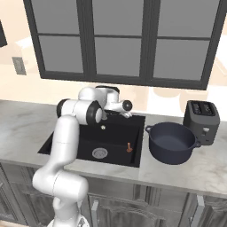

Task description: Dump the mushroom from the pot into the sink. Then turn on the water and wash the mushroom. Then turn off the water and put the mushroom back in the pot.

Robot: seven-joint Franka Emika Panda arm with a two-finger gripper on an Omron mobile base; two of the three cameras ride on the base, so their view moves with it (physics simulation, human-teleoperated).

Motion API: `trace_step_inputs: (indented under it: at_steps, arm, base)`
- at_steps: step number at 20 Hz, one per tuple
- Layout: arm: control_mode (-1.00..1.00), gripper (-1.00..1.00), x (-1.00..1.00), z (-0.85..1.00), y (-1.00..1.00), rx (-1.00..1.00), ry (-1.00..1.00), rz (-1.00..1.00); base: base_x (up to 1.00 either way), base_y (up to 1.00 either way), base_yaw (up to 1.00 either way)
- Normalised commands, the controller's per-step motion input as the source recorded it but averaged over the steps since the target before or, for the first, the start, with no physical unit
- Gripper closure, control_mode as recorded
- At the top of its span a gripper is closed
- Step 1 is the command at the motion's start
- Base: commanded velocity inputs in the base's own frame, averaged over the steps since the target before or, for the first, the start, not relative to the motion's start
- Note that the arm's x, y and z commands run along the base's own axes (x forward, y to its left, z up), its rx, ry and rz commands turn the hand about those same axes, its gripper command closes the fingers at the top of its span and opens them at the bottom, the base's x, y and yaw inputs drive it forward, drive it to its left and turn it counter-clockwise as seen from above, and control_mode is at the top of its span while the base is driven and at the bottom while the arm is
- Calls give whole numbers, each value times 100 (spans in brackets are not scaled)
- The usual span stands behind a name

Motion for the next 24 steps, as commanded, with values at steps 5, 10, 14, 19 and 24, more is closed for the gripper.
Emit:
trace_step_inputs:
  at_steps: [5,10,14,19,24]
  arm:
    - [-100,100,8,-7,-1,0,0,-2]
    - [-100,100,0,-8,-11,0,0,-1]
    - [-100,100,0,-9,-18,1,0,-1]
    - [-100,100,3,-11,-12,0,0,-1]
    - [-100,100,1,-14,-24,2,0,-1]
  base:
    - [0,0,0]
    - [0,0,0]
    - [0,0,0]
    - [0,0,0]
    - [0,0,0]
